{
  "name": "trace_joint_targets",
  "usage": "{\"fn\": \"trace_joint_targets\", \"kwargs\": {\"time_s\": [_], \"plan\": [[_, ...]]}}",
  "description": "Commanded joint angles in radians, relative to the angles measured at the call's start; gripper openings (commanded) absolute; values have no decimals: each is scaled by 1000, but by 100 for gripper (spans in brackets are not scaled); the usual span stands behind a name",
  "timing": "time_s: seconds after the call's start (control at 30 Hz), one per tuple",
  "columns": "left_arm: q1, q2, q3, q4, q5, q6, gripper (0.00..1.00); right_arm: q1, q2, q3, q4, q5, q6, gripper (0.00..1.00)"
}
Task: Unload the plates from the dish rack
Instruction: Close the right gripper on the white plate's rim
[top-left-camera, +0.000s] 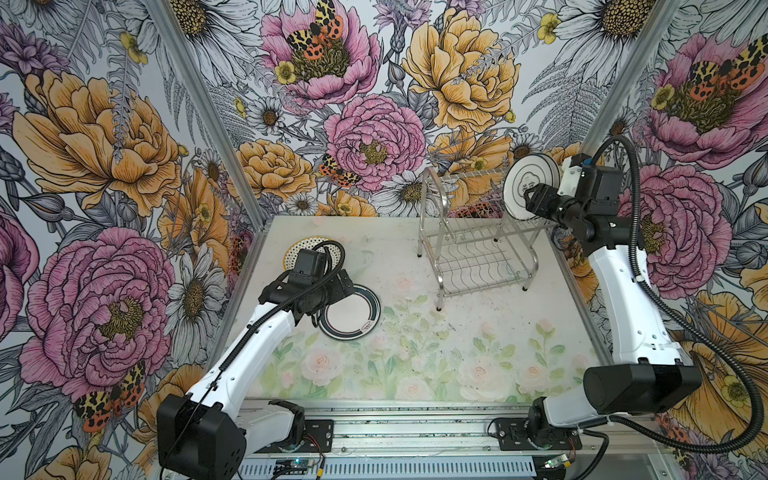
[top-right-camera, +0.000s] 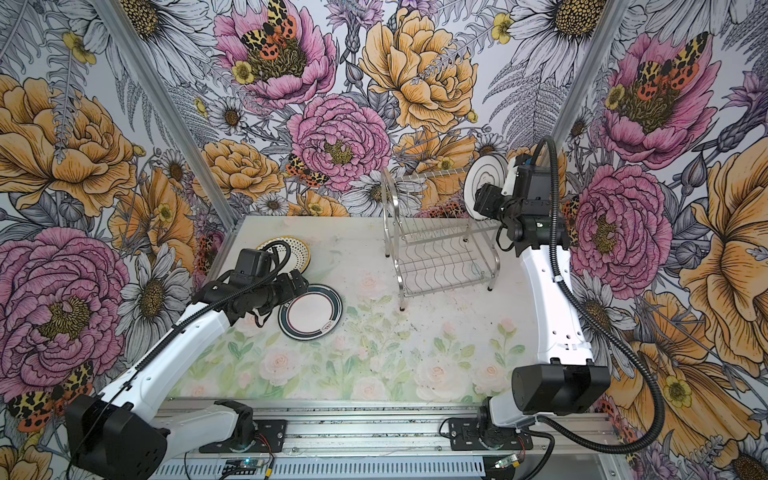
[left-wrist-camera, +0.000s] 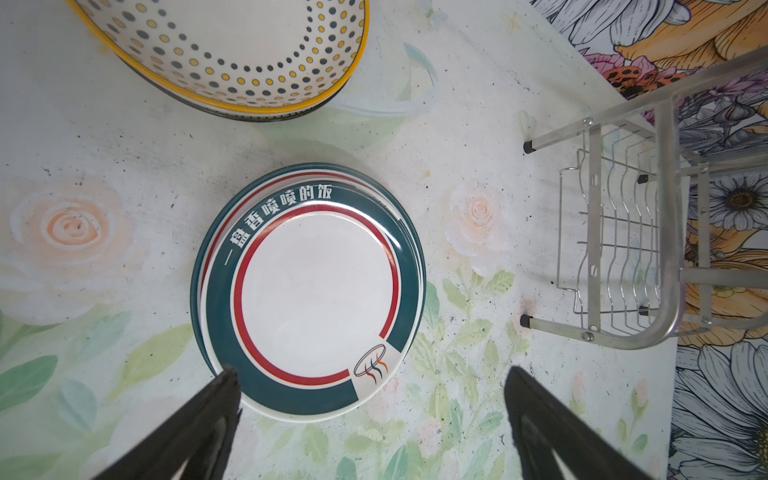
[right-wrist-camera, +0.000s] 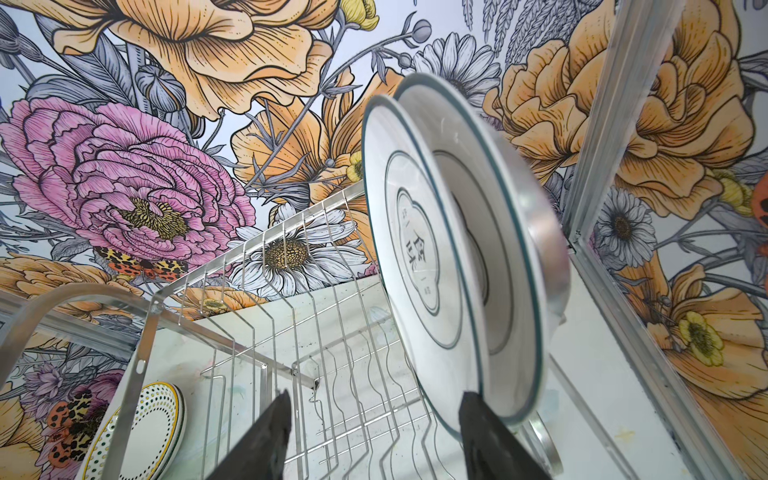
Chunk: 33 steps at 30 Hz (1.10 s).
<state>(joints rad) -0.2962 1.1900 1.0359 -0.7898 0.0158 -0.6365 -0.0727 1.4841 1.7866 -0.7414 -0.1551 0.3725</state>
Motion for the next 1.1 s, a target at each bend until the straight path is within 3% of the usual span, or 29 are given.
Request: {"fn": "trace_joint_targets", "kwargs": {"time_s": [0.0,1.07], "plan": [[11,-16,-8,-5,14,5,99,-20,-64,-12,25,-21,0,67],[16,1,-5,-2,12,12,99,-37,29,19,44,-41,2,64]]}}
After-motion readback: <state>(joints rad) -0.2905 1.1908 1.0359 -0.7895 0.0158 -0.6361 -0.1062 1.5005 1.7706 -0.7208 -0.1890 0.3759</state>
